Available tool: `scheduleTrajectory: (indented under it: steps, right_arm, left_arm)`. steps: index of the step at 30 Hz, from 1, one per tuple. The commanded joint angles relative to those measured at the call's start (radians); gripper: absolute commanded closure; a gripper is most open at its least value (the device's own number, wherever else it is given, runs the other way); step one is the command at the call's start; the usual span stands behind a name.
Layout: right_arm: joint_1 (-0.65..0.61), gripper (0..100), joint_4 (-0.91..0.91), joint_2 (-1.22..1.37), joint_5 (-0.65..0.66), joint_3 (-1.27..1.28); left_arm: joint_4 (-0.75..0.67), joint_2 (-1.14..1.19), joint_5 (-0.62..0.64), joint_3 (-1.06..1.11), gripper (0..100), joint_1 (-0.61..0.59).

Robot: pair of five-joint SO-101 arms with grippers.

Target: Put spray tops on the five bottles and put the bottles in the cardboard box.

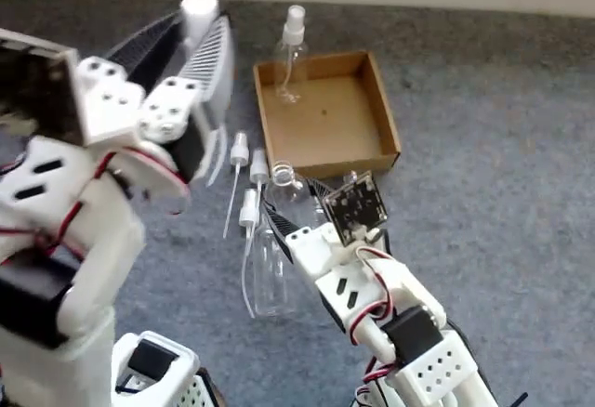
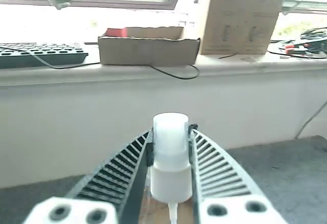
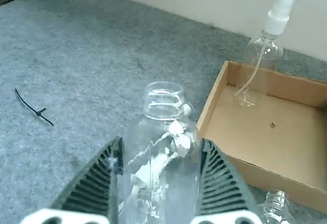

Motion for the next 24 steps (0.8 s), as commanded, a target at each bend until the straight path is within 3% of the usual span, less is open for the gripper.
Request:
scheduleTrajectory:
  steps: [1, 6, 11, 17, 24]
  right_arm:
    - [-0.007, 99.4, -0.027, -0.085, -0.008, 0.015]
    - [-0.007, 99.5, -0.024, -0.163, -0.009, 0.05]
    - [-0.007, 99.5, -0.022, -0.211, -0.009, 0.076]
    - [-0.007, 99.5, -0.021, -0.228, -0.009, 0.077]
    - [-0.004, 99.5, -0.021, -0.228, -0.009, 0.077]
  left_arm:
    - [-0.092, 0.047, 0.003, -0.036, 99, 0.137]
    - [-0.094, 0.077, 0.003, -0.031, 99, 0.239]
    - [-0.216, 0.099, -0.041, 0.094, 99, 0.298]
    - [-0.419, 0.105, -0.121, 0.231, 99, 0.288]
    - [-0.44, 0.105, -0.13, 0.257, 99, 0.268]
